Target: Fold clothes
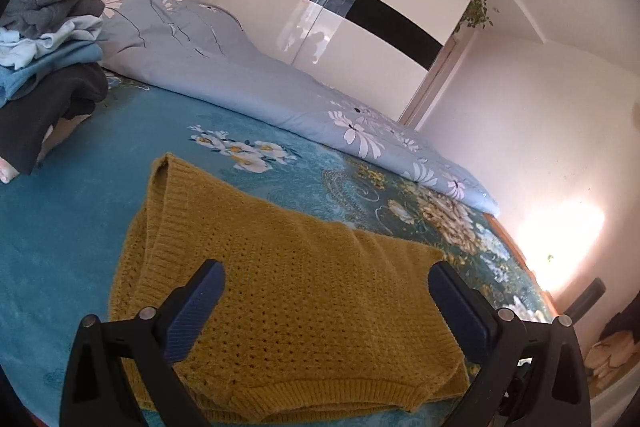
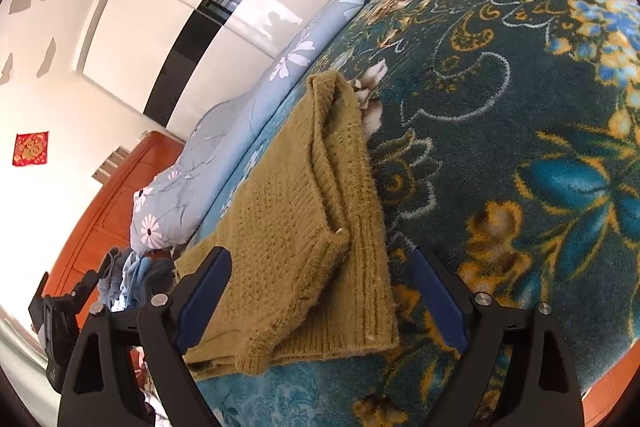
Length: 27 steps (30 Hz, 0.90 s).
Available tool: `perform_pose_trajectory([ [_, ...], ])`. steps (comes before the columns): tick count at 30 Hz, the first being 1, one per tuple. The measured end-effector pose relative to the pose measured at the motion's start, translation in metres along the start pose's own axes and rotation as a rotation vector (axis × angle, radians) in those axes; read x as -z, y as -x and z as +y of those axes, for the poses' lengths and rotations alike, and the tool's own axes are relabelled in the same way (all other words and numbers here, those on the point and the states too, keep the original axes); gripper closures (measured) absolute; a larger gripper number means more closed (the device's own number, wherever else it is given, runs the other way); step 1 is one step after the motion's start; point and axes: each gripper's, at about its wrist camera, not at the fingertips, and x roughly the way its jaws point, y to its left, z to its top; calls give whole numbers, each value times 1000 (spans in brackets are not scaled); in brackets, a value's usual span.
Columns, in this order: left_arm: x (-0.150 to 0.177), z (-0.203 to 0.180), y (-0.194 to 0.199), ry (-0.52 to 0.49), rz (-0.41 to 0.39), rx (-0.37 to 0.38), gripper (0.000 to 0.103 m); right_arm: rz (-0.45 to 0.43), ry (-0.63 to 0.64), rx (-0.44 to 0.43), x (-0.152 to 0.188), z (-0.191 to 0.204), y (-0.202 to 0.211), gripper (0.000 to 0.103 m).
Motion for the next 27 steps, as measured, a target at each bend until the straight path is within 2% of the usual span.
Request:
perform_pose_trajectory([
  [4, 6, -12, -5, -50, 4, -32, 1, -12, 61, 12, 2, 14, -3, 12],
  [8, 14, -22, -27, -118, 109, -19, 1, -4, 108, -6, 2, 24, -11, 12],
  [11, 20, -29, -43, -165, 160, -48, 7, 3, 97, -4, -1, 24, -17, 15],
  [13, 24, -29, -56, -160, 204, -43, 18, 6, 80, 9, -2, 22, -21, 18],
  [15, 29, -27, -68, -153, 258, -37, 42, 7, 61, 28, -3, 20, -23, 25],
  [16, 31, -27, -74, -151, 283, -36, 49, 7, 61, 48, -3, 20, -24, 27],
  [17, 34, -27, -77, -151, 304, -37, 68, 9, 58, 64, -4, 19, -25, 33],
  [18, 37, -26, -81, -149, 326, -34, 79, 14, 54, 77, -4, 17, -26, 38],
  [19, 41, -25, -85, -144, 349, -27, 81, 19, 49, 84, -5, 15, -27, 39],
  [21, 50, -24, -92, -149, 385, -42, 91, 19, 41, 83, -5, 12, -27, 42],
  [23, 58, -22, -98, -147, 411, -57, 95, 17, 36, 95, -5, 12, -27, 45],
  [25, 62, -20, -99, -139, 410, -56, 96, 20, 31, 111, -4, 11, -28, 53],
  [27, 65, -22, -100, -155, 415, -64, 96, 34, 24, 125, -6, 10, -28, 71],
])
